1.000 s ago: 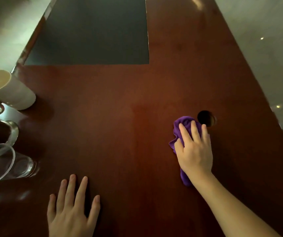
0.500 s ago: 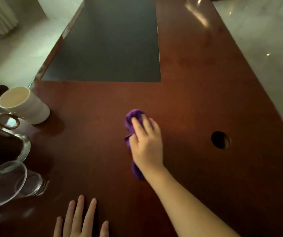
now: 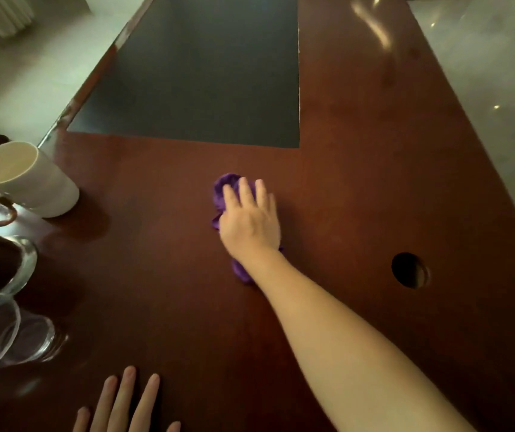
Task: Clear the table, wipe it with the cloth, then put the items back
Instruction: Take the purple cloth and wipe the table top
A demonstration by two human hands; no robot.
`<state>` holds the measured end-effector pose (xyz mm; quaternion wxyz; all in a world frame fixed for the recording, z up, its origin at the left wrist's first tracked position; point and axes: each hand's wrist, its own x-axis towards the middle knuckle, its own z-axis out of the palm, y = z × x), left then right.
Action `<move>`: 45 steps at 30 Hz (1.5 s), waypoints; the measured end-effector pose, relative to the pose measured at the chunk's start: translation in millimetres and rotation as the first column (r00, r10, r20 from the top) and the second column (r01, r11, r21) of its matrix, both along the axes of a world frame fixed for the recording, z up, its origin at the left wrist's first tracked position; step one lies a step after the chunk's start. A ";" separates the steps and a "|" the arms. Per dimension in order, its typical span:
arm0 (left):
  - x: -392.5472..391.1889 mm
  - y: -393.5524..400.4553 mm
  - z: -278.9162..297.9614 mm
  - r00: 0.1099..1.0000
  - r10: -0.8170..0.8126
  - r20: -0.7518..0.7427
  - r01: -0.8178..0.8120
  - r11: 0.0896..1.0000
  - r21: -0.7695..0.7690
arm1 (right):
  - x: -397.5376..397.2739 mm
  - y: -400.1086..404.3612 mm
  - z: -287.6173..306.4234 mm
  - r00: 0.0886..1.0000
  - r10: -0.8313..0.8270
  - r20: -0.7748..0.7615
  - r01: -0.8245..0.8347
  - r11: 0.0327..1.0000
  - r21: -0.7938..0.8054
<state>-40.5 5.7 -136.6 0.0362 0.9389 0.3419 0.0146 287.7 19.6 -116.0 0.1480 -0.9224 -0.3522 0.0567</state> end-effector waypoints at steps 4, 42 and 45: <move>5.7 -4.4 7.5 0.999 0.012 0.043 -0.013 1.000 0.018 | 68.5 -95.7 1.3 0.950 -0.298 0.096 0.305 0.950 -0.072; 2.9 -16.4 19.1 0.997 0.062 0.041 -0.058 0.993 -0.104 | 46.4 -89.9 -1.0 0.937 -0.344 0.057 0.345 0.938 -0.021; 3.2 -17.5 21.6 0.997 0.071 0.039 -0.067 0.991 -0.114 | 56.3 -138.8 -2.7 0.897 -0.431 0.095 0.437 0.897 -0.064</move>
